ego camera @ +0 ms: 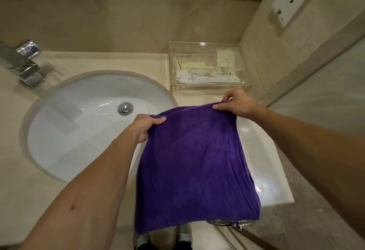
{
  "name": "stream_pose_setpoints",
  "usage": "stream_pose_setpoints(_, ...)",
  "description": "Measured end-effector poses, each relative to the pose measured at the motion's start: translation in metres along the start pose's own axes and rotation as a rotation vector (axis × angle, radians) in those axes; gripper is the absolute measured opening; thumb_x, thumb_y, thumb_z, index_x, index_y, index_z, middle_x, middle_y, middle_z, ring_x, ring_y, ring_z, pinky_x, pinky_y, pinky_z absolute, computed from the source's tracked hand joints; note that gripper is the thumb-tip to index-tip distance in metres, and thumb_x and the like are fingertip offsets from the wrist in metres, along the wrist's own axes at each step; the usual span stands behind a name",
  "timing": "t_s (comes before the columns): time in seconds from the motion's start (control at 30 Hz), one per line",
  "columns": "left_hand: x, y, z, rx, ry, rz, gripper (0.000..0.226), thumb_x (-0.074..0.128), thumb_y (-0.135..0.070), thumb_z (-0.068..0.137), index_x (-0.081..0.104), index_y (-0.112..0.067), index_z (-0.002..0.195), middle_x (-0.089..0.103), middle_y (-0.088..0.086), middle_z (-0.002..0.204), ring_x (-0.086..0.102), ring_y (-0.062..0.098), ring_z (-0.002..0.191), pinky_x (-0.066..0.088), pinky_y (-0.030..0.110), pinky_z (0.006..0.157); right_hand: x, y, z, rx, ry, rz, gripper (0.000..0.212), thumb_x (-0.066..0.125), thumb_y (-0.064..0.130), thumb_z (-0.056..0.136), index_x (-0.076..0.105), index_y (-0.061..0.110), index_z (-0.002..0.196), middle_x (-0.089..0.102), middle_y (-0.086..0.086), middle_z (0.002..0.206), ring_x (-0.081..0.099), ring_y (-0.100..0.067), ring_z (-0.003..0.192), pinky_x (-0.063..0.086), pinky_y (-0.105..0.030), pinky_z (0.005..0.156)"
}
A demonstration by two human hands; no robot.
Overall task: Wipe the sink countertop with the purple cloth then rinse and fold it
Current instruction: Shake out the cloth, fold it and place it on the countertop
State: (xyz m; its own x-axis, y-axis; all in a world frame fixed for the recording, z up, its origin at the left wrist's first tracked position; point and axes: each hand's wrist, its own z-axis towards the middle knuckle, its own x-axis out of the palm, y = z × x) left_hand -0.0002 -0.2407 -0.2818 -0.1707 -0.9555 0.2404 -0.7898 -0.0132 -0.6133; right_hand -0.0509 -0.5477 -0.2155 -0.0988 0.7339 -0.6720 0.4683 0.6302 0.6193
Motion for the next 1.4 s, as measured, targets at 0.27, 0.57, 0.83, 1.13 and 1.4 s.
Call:
stream_pose_setpoints(0.27,-0.006,-0.010,-0.006,0.073,-0.001,0.020,0.053,0.080,0.000,0.080,0.058,-0.002,0.129,0.071,0.017,0.115,0.073,0.025,0.096,0.062,0.033,0.071,0.002,-0.001,-0.001,0.027,0.019,0.080,0.035,0.092,0.038,0.071,0.071,0.012,0.081,0.066,-0.002,0.081,0.058,-0.015,0.078,0.043,-0.028,0.067)
stream_pose_setpoints(0.57,-0.012,-0.038,-0.019,0.225,-0.108,0.459,0.023,0.083,-0.011,0.081,0.074,-0.004,0.101,0.073,0.012,0.095,0.069,0.025,0.088,0.057,0.029,0.076,-0.002,0.013,-0.007,-0.021,0.106,-0.041,0.017,0.083,0.027,0.085,0.075,0.016,0.074,0.066,-0.001,0.073,0.059,-0.016,0.075,0.048,-0.032,0.072)
stream_pose_setpoints(0.83,0.002,-0.047,-0.041,0.325,-0.166,0.522,0.022,0.084,-0.016,0.081,0.073,-0.006,0.098,0.068,0.011,0.088,0.063,0.019,0.075,0.049,0.023,0.060,-0.012,0.014,-0.014,-0.018,0.057,-0.041,0.014,0.085,0.023,0.082,0.077,0.013,0.078,0.072,-0.009,0.082,0.065,-0.021,0.082,0.055,-0.035,0.077)
stream_pose_setpoints(1.13,0.015,-0.046,-0.061,0.400,-0.316,0.471,0.016,0.089,-0.016,0.074,0.076,-0.017,0.084,0.072,0.010,0.097,0.069,0.026,0.089,0.056,0.031,0.073,-0.018,0.015,-0.028,-0.070,0.020,0.007,0.015,0.085,0.023,0.083,0.077,0.010,0.081,0.069,-0.005,0.077,0.060,-0.015,0.072,0.047,-0.026,0.064)
stream_pose_setpoints(1.4,0.048,-0.076,-0.094,0.513,-0.305,0.413,0.015,0.087,-0.012,0.077,0.075,-0.011,0.086,0.074,0.011,0.090,0.070,0.025,0.080,0.056,0.032,0.068,-0.064,0.039,-0.041,-0.137,-0.064,-0.002,0.017,0.081,0.018,0.087,0.071,0.010,0.075,0.058,0.001,0.064,0.050,-0.012,0.063,0.039,-0.022,0.055)
